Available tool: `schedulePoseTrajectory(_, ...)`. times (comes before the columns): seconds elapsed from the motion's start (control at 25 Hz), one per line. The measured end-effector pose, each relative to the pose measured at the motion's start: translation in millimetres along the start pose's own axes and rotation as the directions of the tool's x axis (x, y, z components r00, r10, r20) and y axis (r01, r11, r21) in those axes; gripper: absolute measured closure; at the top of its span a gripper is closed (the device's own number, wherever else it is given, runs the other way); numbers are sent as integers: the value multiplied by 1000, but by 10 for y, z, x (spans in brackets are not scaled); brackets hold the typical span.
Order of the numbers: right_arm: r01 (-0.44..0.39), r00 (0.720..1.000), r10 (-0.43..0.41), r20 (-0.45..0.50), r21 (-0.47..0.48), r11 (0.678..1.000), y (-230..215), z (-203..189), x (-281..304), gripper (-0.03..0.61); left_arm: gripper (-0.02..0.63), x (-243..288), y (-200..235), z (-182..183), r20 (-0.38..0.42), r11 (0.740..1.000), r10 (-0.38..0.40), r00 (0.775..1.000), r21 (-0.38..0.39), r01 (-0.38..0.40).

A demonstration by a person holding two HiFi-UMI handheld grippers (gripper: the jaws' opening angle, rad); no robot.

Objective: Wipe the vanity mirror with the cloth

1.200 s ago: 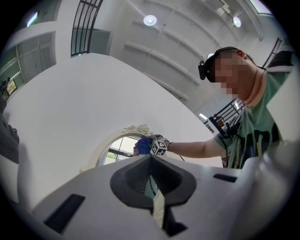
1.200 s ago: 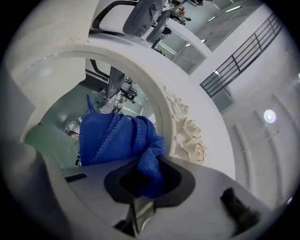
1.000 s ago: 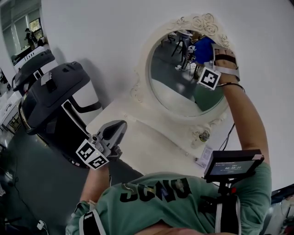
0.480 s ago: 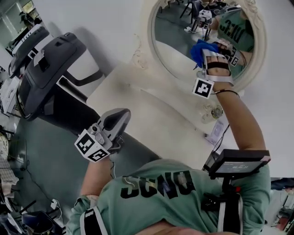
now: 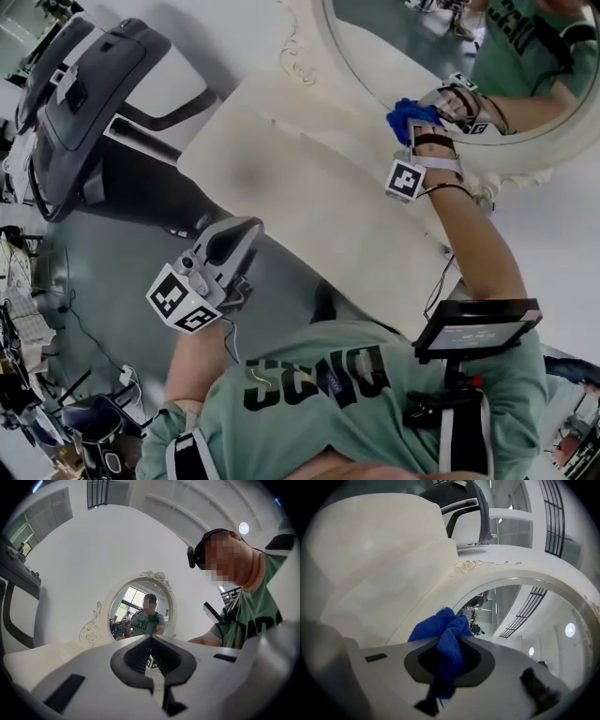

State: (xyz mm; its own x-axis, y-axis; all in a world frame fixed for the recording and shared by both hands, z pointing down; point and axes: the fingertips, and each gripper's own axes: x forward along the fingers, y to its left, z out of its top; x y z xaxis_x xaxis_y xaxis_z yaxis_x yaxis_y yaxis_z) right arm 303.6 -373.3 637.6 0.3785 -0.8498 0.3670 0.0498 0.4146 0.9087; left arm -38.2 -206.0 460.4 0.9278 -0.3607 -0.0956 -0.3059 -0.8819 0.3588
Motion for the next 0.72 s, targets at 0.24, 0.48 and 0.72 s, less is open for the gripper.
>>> schedulePoseTrajectory(0.24, -11, 999, 17, 37, -148, 989, -24, 48, -109, 532, 603, -25, -188, 24, 38, 999, -33, 999, 28, 32)
schedulePoseTrajectory(0.48, 239, 969, -233, 82, -67, 969, -1598, -344, -814, 532, 603, -15, -351, 466, 119, 993, -95, 988, 88, 85)
schedulePoseTrajectory(0.72, 605, 787, -613, -74, -98, 790, -3783, -1216, -1885, 532, 603, 66, -668, 976, 203, 968, -194, 960, 197, 154)
